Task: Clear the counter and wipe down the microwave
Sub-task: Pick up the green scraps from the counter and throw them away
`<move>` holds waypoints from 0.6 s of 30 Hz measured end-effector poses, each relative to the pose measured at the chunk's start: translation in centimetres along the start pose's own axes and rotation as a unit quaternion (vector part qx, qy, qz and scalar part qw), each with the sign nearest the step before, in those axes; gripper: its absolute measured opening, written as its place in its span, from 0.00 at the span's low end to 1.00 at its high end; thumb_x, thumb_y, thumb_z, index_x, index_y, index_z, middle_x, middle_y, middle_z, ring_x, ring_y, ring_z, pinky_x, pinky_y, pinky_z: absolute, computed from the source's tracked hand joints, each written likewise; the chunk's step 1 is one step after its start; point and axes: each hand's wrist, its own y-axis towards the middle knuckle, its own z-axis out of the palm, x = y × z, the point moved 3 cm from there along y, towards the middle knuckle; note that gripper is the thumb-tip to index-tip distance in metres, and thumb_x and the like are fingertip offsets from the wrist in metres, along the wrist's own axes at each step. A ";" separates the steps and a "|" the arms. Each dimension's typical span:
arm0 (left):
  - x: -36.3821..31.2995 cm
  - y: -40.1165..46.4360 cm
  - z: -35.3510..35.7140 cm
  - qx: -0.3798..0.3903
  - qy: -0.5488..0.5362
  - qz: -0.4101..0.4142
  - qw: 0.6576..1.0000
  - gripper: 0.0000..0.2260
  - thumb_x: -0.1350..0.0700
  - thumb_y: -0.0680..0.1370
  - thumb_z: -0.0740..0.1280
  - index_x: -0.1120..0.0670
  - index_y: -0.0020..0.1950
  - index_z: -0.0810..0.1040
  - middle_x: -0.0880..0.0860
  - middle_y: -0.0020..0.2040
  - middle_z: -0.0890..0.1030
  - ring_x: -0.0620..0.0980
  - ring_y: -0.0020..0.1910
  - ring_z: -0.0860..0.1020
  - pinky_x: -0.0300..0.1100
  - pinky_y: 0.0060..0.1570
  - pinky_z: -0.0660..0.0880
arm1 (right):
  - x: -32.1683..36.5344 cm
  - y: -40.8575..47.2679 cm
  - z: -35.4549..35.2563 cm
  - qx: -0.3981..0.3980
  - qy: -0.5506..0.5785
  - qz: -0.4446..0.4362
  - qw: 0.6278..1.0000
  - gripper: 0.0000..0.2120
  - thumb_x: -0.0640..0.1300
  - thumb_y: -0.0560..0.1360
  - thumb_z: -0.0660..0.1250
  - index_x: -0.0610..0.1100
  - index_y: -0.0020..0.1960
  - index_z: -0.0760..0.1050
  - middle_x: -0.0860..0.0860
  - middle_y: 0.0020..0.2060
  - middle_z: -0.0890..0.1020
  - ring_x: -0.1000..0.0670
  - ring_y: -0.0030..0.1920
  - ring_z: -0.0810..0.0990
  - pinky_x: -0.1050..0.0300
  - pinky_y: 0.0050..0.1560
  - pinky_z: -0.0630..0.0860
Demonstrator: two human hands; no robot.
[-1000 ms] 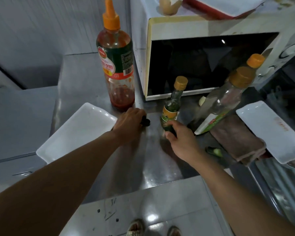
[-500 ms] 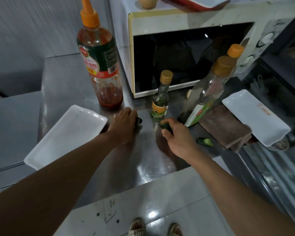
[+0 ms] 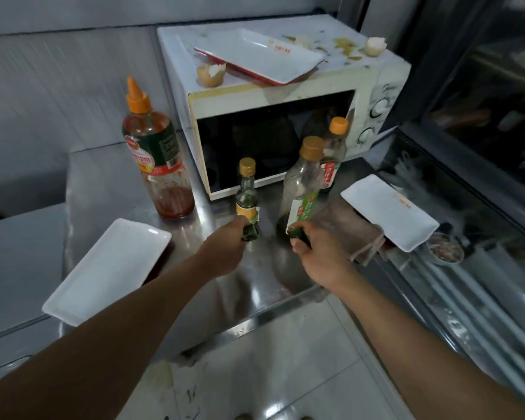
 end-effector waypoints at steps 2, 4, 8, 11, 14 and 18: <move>-1.4 -0.2 0.0 0.005 -0.006 0.004 1.000 0.13 0.64 0.78 0.59 0.59 0.62 0.68 0.59 0.51 0.77 0.51 0.44 0.72 0.39 0.40 0.62 | -0.2 -0.6 -1.4 -0.008 0.002 0.001 1.000 0.14 0.40 0.79 0.61 0.42 0.64 0.71 0.44 0.57 0.78 0.45 0.58 0.75 0.64 0.51 0.66; -2.7 -0.4 -0.1 0.011 -0.008 0.005 1.000 0.15 0.63 0.78 0.60 0.58 0.65 0.67 0.58 0.54 0.76 0.53 0.48 0.73 0.38 0.43 0.64 | -0.5 -1.3 -2.7 -0.018 0.005 0.005 1.000 0.15 0.40 0.79 0.61 0.42 0.65 0.71 0.45 0.58 0.78 0.46 0.59 0.75 0.62 0.55 0.67; -4.9 -0.5 -0.2 0.027 -0.027 -0.009 0.999 0.13 0.63 0.78 0.60 0.58 0.62 0.68 0.57 0.53 0.77 0.51 0.48 0.74 0.39 0.45 0.68 | -1.1 -2.4 -4.9 -0.026 0.011 0.010 1.000 0.14 0.39 0.79 0.60 0.41 0.64 0.71 0.44 0.57 0.78 0.47 0.57 0.75 0.60 0.55 0.69; -6.4 -0.5 -0.1 0.028 -0.058 -0.028 0.998 0.10 0.63 0.78 0.62 0.58 0.59 0.69 0.56 0.51 0.77 0.52 0.50 0.76 0.39 0.47 0.70 | -1.7 -2.7 -6.5 -0.040 -0.017 -0.003 0.999 0.13 0.39 0.78 0.61 0.41 0.63 0.72 0.44 0.55 0.78 0.51 0.51 0.73 0.66 0.47 0.64; -8.0 -0.5 0.3 0.020 -0.084 -0.045 0.995 0.11 0.61 0.77 0.65 0.58 0.57 0.69 0.55 0.48 0.77 0.53 0.46 0.77 0.41 0.45 0.73 | -2.6 -2.6 -8.0 -0.043 -0.039 -0.015 0.998 0.13 0.39 0.78 0.61 0.41 0.62 0.72 0.44 0.55 0.79 0.50 0.50 0.72 0.66 0.43 0.62; -10.1 -1.0 1.5 -0.001 -0.143 -0.073 0.987 0.11 0.62 0.76 0.66 0.53 0.55 0.69 0.57 0.48 0.77 0.54 0.45 0.78 0.45 0.46 0.76 | -4.0 -2.1 -10.1 -0.019 -0.071 -0.011 0.997 0.13 0.42 0.79 0.60 0.45 0.63 0.71 0.45 0.57 0.78 0.43 0.58 0.75 0.49 0.61 0.71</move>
